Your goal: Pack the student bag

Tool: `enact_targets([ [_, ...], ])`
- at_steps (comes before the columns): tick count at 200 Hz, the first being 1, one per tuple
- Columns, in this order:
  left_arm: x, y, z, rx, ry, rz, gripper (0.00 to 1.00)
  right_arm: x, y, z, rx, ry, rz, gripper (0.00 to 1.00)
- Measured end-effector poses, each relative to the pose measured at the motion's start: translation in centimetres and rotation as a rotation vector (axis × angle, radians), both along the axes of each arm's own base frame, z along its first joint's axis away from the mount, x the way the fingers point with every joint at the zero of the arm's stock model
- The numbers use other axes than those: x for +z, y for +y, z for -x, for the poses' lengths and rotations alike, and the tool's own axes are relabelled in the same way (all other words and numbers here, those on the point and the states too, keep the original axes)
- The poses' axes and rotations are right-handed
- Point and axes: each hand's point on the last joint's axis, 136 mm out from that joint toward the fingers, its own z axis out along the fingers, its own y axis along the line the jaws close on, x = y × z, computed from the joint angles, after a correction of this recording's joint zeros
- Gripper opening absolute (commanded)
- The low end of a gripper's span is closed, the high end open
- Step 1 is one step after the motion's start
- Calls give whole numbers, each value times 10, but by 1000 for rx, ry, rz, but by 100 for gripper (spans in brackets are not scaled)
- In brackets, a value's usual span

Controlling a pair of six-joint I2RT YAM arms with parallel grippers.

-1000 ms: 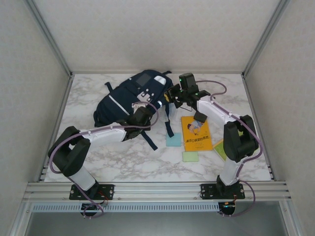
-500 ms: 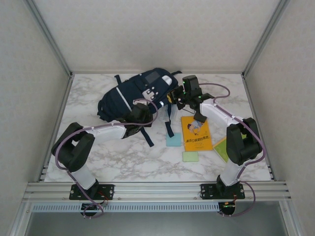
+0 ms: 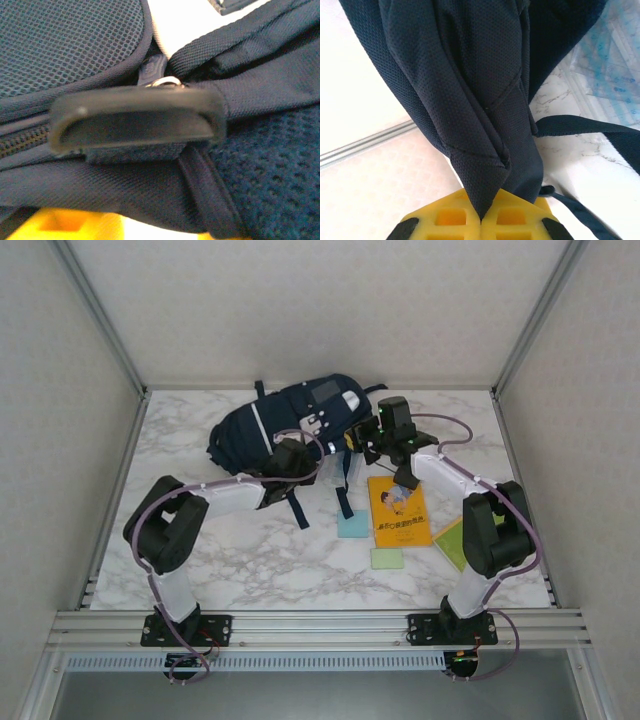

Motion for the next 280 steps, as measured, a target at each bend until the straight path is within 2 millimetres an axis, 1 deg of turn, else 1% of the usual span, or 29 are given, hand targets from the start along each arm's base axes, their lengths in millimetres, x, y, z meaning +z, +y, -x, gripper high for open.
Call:
enact_targets([
  [23,2,-3,-10,17,-16,16,17,-6,-1,4,-8,22,-21,0],
  [37,3,-5,-15,25,-32,30,7,-9,-3,6,-10,36,-34,0],
  [45,5,-6,-17,28,-38,39,0,-9,-5,7,-13,42,-41,0],
  [90,14,-8,-23,17,-72,56,0,5,-19,3,-19,26,-78,0],
  [113,11,1,-25,1,-67,45,0,11,-29,0,-20,16,-92,0],
  [141,2,17,-23,-28,-34,25,0,9,-37,0,-10,26,-93,0],
  [178,-7,27,-18,-71,16,13,0,7,-42,1,1,38,-88,0],
  [207,-3,29,-12,-101,37,12,0,7,-48,0,3,35,-83,0],
  [237,7,25,-6,-137,46,44,0,8,-53,-3,-2,29,-83,0],
  [261,10,14,0,-180,52,72,19,13,-53,-5,-2,20,-87,0],
  [280,16,0,5,-221,52,105,32,19,-52,-7,-1,13,-88,0],
])
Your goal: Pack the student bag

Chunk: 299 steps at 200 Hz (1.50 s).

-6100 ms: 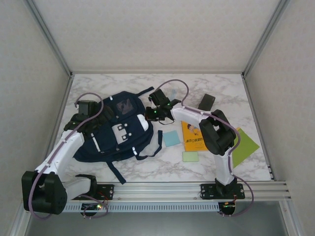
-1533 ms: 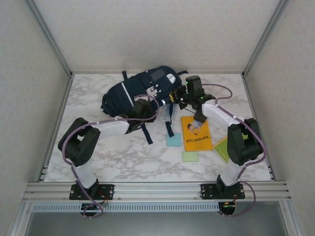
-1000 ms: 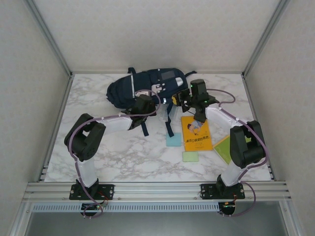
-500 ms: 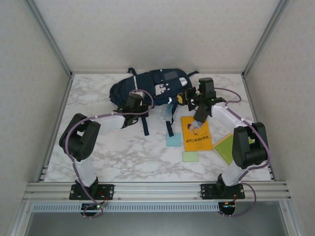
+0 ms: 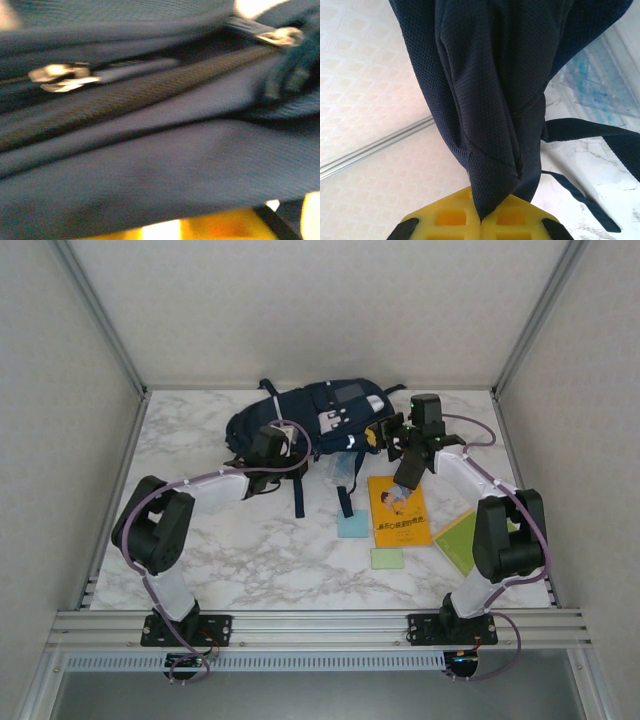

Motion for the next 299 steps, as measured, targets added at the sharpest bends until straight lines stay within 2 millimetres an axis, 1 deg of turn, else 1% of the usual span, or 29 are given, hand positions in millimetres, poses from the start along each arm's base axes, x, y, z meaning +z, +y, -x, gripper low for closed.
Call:
enact_targets([
  [19,11,-14,2,-38,-12,35,36,4,0,-1,2,-8,0,0],
  [36,19,-21,1,-61,-24,53,37,4,0,-1,2,-8,0,0],
  [55,24,-24,-3,-61,-34,59,36,4,0,-1,3,-6,1,0],
  [70,23,-24,-7,-50,-38,51,32,4,0,-1,2,-6,1,0],
  [92,17,-20,-16,-14,-60,10,20,4,-1,-2,0,-6,0,0],
  [104,12,-17,-21,7,-74,-21,16,4,0,-1,3,-5,-3,0],
  [134,12,-16,-30,30,-117,-64,12,6,2,0,12,-4,-13,0],
  [143,13,-15,-31,35,-126,-70,16,6,2,0,15,-4,-16,0],
  [161,15,-13,-34,46,-140,-84,32,8,3,0,19,-11,-20,0],
  [171,15,-12,-35,45,-148,-94,35,9,4,0,24,-16,-25,0],
  [185,18,-12,-36,48,-155,-93,35,11,5,-1,29,-25,-32,0],
  [199,22,-13,-39,54,-164,-91,31,13,6,-2,30,-31,-37,0],
  [215,29,-14,-47,69,-182,-91,24,15,4,-4,23,-41,-43,0],
  [233,29,-14,-54,83,-195,-99,17,16,3,-5,18,-47,-50,0],
  [258,29,-16,-58,78,-205,-109,7,14,2,-3,19,-45,-51,0],
  [267,32,-17,-59,75,-213,-108,0,14,2,-1,20,-43,-54,0],
  [299,40,-20,-63,76,-229,-87,0,15,1,-1,15,-50,-63,0],
])
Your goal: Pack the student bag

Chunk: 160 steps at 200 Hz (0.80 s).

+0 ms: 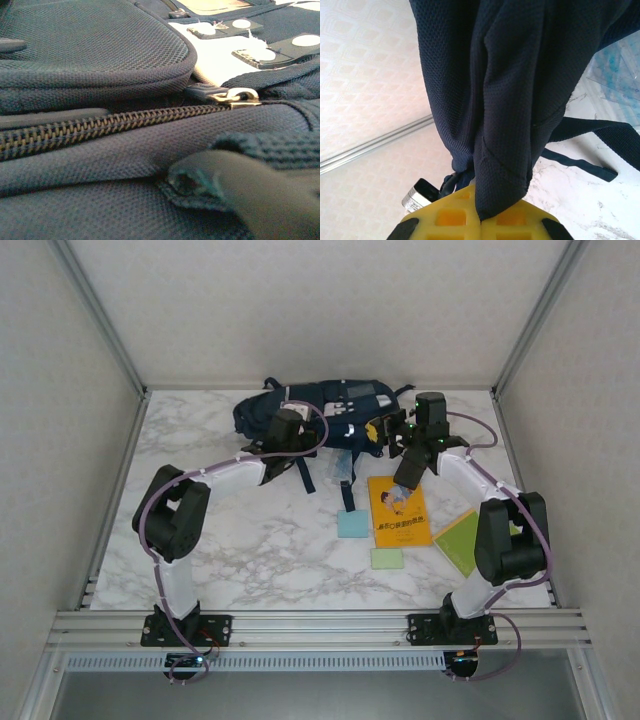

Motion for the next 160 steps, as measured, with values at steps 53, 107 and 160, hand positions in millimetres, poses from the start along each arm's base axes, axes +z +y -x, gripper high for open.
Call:
enact_targets([
  [53,3,-7,12,-64,27,59,0,2,-14,-5,-27,6,-16,0],
  [107,-22,6,28,-123,139,20,0,1,-27,-8,-12,12,13,0],
  [160,-26,26,39,-110,193,-32,0,-7,-30,-10,8,17,28,0],
])
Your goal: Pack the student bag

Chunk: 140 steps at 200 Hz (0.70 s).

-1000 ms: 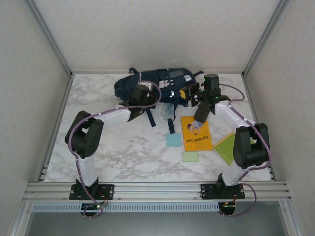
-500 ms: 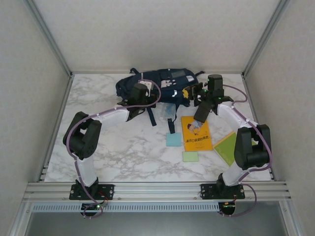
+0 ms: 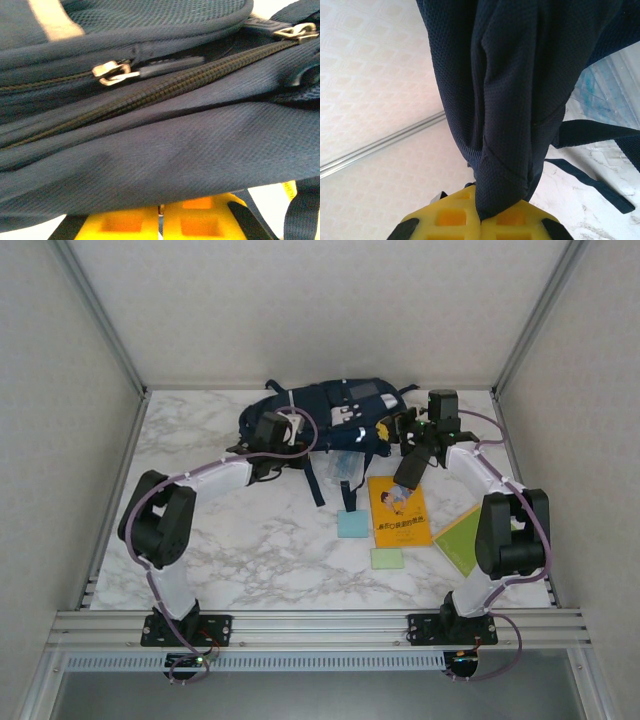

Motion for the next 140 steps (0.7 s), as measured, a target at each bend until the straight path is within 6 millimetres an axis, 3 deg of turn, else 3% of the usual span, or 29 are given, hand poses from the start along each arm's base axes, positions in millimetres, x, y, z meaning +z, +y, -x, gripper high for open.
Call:
enact_targets([
  [37,-6,29,7,49,45,-43,0,3,-2,-2,37,-22,43,0],
  [81,-20,88,13,134,154,-84,0,9,-4,-14,135,-99,131,0],
  [134,-1,77,57,14,241,6,0,0,1,-40,252,-160,197,0],
  [140,2,74,62,0,245,17,0,-2,2,-44,259,-161,200,7],
])
